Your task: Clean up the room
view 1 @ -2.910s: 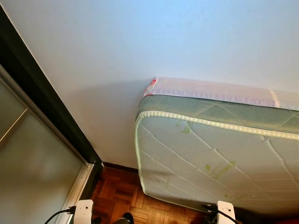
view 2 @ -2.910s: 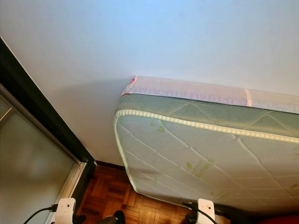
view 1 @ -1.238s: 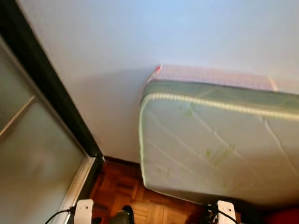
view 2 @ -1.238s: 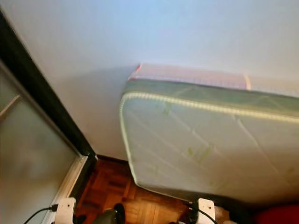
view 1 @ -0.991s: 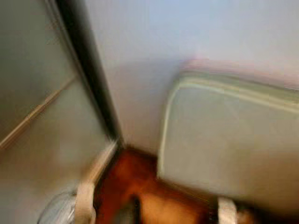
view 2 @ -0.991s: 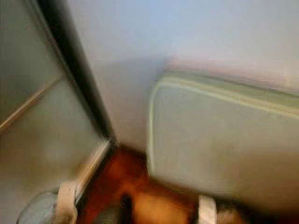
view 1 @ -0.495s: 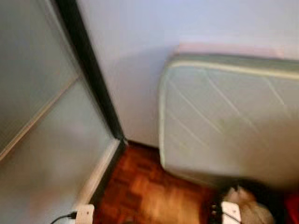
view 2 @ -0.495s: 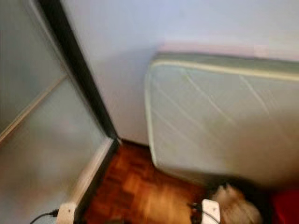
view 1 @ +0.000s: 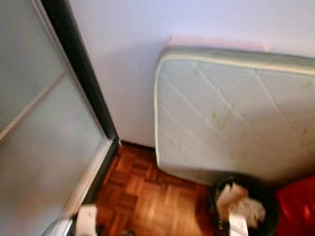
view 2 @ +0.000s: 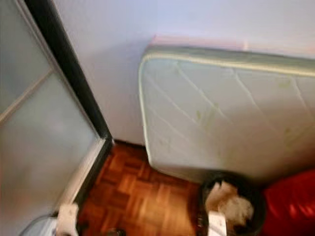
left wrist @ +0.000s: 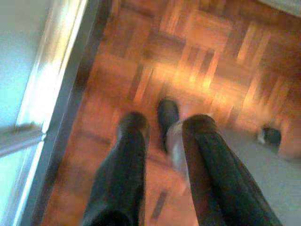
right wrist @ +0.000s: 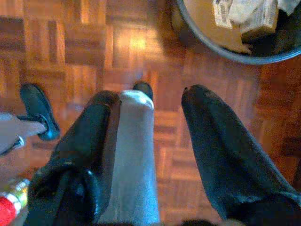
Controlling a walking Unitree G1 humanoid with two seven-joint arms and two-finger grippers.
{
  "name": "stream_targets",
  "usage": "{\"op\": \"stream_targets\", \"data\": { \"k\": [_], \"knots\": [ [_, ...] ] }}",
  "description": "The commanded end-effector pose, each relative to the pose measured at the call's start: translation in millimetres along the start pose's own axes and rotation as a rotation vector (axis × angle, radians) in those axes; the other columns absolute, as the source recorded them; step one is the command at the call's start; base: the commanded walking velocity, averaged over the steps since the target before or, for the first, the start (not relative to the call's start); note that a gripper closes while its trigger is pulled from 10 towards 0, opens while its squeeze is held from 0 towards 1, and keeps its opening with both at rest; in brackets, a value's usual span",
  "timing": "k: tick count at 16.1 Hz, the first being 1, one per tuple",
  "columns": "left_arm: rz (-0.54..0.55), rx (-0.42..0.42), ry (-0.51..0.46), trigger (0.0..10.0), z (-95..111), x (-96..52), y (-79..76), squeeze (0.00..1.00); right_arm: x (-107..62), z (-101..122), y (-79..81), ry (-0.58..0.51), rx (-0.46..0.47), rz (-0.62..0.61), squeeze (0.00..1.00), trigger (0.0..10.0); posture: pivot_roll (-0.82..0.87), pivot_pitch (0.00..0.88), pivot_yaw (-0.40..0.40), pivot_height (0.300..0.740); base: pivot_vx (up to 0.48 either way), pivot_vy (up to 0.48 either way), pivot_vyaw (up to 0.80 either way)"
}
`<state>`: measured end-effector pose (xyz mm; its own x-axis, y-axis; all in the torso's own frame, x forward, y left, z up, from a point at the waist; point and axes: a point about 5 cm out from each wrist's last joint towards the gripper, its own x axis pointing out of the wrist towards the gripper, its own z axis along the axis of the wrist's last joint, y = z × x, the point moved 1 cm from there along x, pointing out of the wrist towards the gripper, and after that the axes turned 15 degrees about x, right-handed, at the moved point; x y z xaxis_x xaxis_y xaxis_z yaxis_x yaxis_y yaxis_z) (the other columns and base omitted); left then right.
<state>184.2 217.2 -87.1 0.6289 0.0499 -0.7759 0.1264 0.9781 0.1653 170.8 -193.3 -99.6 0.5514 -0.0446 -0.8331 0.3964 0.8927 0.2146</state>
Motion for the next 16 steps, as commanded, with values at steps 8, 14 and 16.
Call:
{"op": "stream_targets", "data": {
  "k": [8, 14, 16],
  "knots": [
    [0.024, -0.115, 0.215, 10.0, -73.3, -23.8, -13.5, 0.0, 5.4, 17.7, 19.2, -0.015, 0.136, 0.019, 0.0, 10.0, 0.03, 0.0, -0.051, 0.74, 0.0, 0.0, -0.75],
    [0.014, -0.075, 0.221, 10.0, -73.7, -24.1, -12.0, 0.0, 5.4, 14.8, 22.2, 0.003, 0.163, 0.04, 0.0, 10.0, 0.01, 0.026, -0.029, 0.74, 0.0, -0.069, -0.78],
    [0.015, -0.082, 0.219, 10.0, -74.0, -24.3, -11.7, 0.0, 5.4, 14.2, 21.5, -0.002, 0.174, 0.025, 0.0, 10.0, 0.0, 0.035, -0.021, 0.74, 0.0, 0.0, -0.78]
  ]
}}
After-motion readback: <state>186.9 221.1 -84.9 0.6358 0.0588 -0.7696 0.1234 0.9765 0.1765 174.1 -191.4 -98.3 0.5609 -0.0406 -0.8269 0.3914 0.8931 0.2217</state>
